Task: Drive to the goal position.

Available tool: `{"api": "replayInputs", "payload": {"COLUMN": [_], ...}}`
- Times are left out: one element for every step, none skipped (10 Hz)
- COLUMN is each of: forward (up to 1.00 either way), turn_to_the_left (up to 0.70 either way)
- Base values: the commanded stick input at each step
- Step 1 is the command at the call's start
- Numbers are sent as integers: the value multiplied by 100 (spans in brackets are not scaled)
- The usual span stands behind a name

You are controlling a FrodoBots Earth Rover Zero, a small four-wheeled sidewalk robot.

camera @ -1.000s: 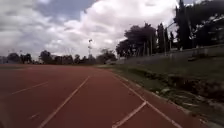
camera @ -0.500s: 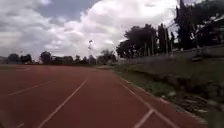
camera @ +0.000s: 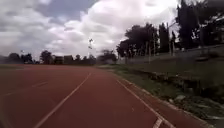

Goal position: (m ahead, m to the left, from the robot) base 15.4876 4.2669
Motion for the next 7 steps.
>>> {"api": "replayInputs", "payload": {"forward": [60,60,60,60,60,60,60], "turn_to_the_left": [0,0,0,0,0,0,0]}}
